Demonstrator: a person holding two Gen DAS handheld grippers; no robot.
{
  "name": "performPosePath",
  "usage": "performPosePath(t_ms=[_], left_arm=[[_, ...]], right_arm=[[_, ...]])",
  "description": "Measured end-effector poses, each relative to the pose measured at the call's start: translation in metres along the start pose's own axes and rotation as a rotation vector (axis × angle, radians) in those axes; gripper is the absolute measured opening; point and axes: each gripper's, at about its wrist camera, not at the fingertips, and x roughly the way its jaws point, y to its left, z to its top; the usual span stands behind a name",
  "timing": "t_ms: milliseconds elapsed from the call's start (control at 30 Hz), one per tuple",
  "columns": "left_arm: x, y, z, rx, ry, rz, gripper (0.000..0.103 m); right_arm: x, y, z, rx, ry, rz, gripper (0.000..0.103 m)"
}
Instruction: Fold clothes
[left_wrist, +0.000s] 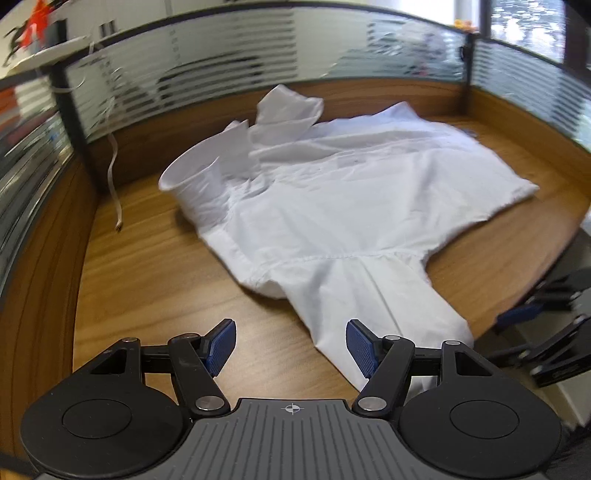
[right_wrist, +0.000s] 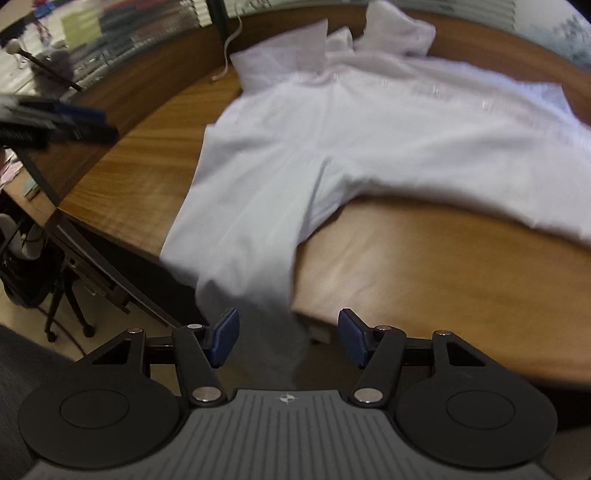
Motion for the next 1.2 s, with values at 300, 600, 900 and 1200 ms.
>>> performPosePath(t_ms=[300,600,900,1200], left_arm=[[-0.008,0.028,-0.005,0.073,-0.031,-0.081,0.069],[-0.008,0.036,-0.010,0.131,-0.025,-0.116,0.069],[0.040,0.045,-0.015,-0.016,0.064,-0.169,0.068],[0.114,0.051,0.015,-0.223,0.090,-0.223,0.038]], right_arm=[[0.055,0.018,-0.027,0.052,0.050,-0.099,0.066],[0.111,0.011,-0.041,0.045,0.093,-0.096,0.058],[0.062,0.043,-0.049,0.074,0.069,0.001,0.002],[-0.029,0.087,-0.017,0.098,-0.055,0.055,0.002]])
